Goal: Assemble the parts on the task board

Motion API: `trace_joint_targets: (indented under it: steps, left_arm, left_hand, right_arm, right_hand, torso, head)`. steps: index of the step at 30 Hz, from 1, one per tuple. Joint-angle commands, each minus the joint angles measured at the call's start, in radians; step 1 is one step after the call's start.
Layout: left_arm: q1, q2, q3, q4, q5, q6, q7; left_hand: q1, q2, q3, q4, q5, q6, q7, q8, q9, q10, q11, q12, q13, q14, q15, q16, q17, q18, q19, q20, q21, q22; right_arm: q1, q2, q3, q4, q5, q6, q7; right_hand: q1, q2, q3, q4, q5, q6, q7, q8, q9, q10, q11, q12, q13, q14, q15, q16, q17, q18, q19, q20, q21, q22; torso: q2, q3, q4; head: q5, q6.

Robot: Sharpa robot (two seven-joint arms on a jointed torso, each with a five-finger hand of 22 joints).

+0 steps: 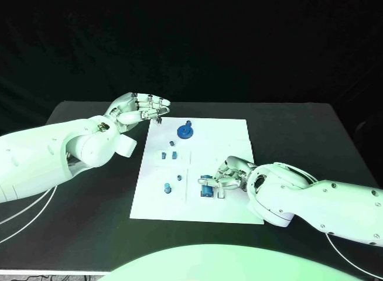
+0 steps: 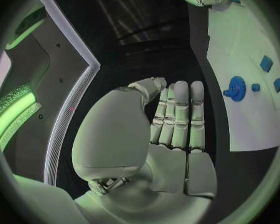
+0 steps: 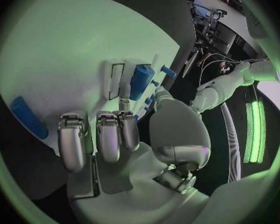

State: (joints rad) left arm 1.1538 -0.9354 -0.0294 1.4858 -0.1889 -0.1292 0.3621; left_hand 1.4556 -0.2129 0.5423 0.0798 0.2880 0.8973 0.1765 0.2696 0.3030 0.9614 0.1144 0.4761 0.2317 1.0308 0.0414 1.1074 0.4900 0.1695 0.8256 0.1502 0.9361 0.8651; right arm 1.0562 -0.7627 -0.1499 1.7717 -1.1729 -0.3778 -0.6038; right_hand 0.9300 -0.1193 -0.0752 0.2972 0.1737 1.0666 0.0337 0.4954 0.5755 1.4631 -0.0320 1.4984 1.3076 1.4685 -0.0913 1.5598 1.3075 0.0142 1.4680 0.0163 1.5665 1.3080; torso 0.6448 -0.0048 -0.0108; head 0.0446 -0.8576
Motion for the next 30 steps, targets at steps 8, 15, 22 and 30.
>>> trace_joint_targets:
  steps: [8,15,22,30]
  left_arm:
    - [0.000,-0.001,0.001,0.001,0.008,0.011,0.004]
    - [0.000,-0.003,0.001,0.000,0.008,0.011,0.004]
    - [0.000,-0.003,0.001,-0.002,0.008,0.012,0.003]
    - [0.000,-0.003,0.001,-0.004,0.008,0.012,0.001]
  left_hand:
    - [0.000,0.005,0.000,-0.004,0.003,0.004,-0.001,0.004,-0.001,-0.005,-0.002,0.006,-0.001,-0.005,0.002,-0.004,-0.001,0.014,-0.005,-0.003,0.003,0.002]
    - [-0.001,0.005,0.001,-0.005,0.003,0.003,0.000,0.004,-0.001,-0.005,-0.002,0.006,-0.002,-0.005,0.002,-0.004,-0.001,0.014,-0.005,-0.003,0.004,0.002]
    - [-0.001,0.005,0.001,-0.005,0.003,0.003,0.000,0.004,-0.001,-0.005,-0.002,0.006,-0.002,-0.005,0.002,-0.004,-0.001,0.014,-0.005,-0.003,0.004,0.002]
    - [0.000,0.007,0.004,-0.006,0.003,0.004,0.000,0.003,-0.001,-0.005,-0.001,0.007,-0.002,-0.005,0.002,-0.005,-0.002,0.014,-0.006,-0.003,0.006,0.004]
  right_arm:
    - [-0.003,-0.028,0.000,0.029,-0.045,-0.018,0.055]
    - [-0.004,-0.078,0.000,0.072,-0.038,-0.030,0.156]
    - [-0.004,-0.094,0.001,0.088,-0.041,0.003,0.193]
    - [-0.008,-0.091,0.001,0.082,-0.053,0.019,0.184]
  right_hand:
    - [0.033,0.027,-0.017,-0.002,0.006,-0.010,0.002,0.007,-0.002,0.078,-0.002,-0.003,0.224,0.097,-0.003,-0.001,0.236,-0.014,0.103,-0.002,0.004,0.263]
    - [0.230,0.029,0.019,-0.009,0.013,-0.016,0.000,0.008,-0.012,0.079,-0.004,-0.001,0.227,0.097,-0.005,0.001,0.240,-0.014,0.103,-0.004,0.004,0.263]
    - [0.318,-0.022,0.077,-0.006,-0.036,-0.011,0.001,0.000,-0.027,0.079,-0.003,-0.002,0.228,0.098,-0.004,0.001,0.241,-0.014,0.103,-0.003,0.004,0.263]
    - [0.331,-0.030,0.089,-0.007,-0.041,-0.010,0.001,-0.001,-0.029,0.080,-0.004,0.000,0.229,0.098,-0.004,0.002,0.242,-0.014,0.103,-0.003,0.004,0.263]
  torso:
    - [0.000,0.0003,0.0001]
    - [-0.001,0.0006,-0.0020]
    - [0.000,0.0012,-0.0012]
    - [0.001,0.0005,0.0002]
  head:
    - [0.002,0.003]
    - [0.006,0.004]
    - [0.007,0.005]
    - [0.007,0.003]
